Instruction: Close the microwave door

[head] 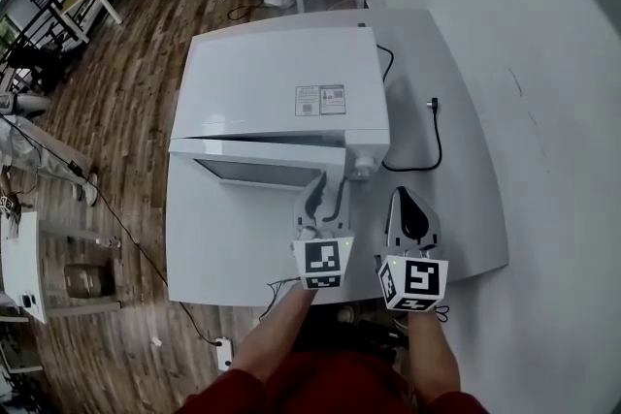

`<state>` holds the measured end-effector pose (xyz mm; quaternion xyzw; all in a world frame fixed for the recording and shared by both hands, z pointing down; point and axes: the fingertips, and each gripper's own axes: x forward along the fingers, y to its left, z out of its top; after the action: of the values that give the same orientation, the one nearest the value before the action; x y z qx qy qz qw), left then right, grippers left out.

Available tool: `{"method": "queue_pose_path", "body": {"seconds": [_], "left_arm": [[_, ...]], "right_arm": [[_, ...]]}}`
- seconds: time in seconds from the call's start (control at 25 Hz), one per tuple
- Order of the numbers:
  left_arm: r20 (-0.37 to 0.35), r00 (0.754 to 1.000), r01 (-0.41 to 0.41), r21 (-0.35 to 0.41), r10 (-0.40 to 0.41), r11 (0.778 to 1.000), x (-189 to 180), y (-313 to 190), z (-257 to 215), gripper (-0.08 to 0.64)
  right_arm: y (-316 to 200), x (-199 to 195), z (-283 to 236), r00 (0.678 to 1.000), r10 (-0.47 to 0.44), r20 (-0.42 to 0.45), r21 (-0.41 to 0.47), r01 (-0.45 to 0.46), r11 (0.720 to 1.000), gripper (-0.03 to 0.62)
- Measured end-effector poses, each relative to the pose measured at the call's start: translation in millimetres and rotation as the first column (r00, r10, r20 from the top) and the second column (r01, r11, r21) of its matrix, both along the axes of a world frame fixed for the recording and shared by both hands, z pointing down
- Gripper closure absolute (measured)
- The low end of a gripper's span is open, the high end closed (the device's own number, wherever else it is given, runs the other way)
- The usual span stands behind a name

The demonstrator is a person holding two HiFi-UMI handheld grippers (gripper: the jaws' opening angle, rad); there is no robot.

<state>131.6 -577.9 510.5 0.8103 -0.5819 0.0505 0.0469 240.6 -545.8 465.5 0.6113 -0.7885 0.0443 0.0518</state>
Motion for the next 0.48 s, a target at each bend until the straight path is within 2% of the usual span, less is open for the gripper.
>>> {"method": "queue_pose_path", "body": {"seconds": [0.48], "left_arm": [[-0.007, 1.000, 0.011, 0.027, -0.011, 1.000, 2, -23, -2, 0.411]], "right_arm": [[-29, 7, 6, 1.000, 0.030, -0.001, -0.019, -0.030, 0.999, 0.568]]}}
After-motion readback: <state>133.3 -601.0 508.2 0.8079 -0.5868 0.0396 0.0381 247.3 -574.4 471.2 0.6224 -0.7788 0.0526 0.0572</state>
